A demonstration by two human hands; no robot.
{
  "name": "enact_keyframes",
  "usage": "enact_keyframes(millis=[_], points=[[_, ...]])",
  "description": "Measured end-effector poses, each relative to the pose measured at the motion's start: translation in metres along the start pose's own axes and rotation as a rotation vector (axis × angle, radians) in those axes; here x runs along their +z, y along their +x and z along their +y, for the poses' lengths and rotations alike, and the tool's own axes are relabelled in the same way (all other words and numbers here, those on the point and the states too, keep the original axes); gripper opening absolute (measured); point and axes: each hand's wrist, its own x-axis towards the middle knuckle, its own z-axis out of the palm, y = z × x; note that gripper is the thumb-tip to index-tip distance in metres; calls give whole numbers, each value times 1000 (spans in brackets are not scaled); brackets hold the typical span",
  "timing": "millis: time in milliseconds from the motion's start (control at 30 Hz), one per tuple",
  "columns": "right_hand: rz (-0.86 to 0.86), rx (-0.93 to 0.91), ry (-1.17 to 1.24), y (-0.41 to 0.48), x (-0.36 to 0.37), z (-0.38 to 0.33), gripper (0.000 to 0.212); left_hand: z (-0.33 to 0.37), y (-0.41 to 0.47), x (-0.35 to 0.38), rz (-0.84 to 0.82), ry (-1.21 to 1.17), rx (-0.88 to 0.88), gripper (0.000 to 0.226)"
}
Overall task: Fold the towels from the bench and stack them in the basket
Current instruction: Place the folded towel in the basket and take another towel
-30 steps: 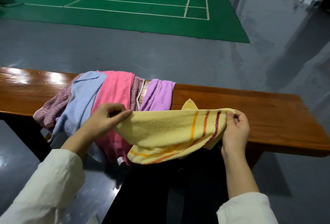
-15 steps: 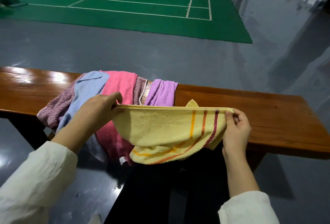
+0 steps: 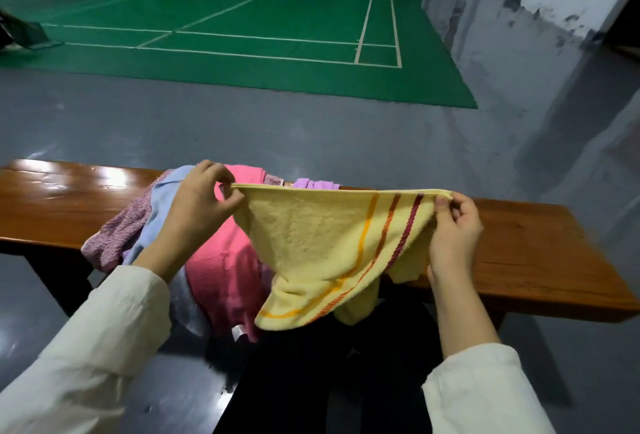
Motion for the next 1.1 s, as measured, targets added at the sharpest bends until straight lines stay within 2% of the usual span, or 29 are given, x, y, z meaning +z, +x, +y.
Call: enact_keyframes(millis=[67, 100, 167, 233, 400, 467, 533, 700, 800, 867, 967, 1100], points=[[-6, -23, 28, 7, 8, -15, 16, 12, 10, -2, 64, -295, -258, 9], [-6, -38, 45, 10, 11, -24, 18, 19, 16, -4, 100, -442, -332, 10], [3, -70, 61, 17, 17, -43, 20, 31, 27, -10, 169, -702, -401, 9], [26, -97, 58, 23, 20, -62, 20, 41, 37, -22, 198, -850, -432, 6], [44, -166, -3, 32, 17, -93, 9, 48, 56, -45, 214, -699, -305, 8], [42, -169, -26, 30, 17, -99, 9, 53, 60, -48, 197, -643, -299, 2], [50, -165, -25, 27, 16, -106, 9, 61, 60, -52, 193, -606, -282, 6], [109, -216, -32, 25, 5, -132, 8, 70, 60, -86, 275, -634, -234, 19], [111, -254, -53, 28, 7, -145, 10, 69, 63, -91, 258, -597, -236, 33], [85, -208, -80, 31, 12, -143, 13, 67, 66, -83, 218, -563, -270, 33], [34, -105, -56, 40, 22, -135, 14, 63, 71, -69, 189, -590, -330, 21], [59, -143, 65, 60, 36, -156, 7, 81, 99, -76, 310, -655, -281, 30]])
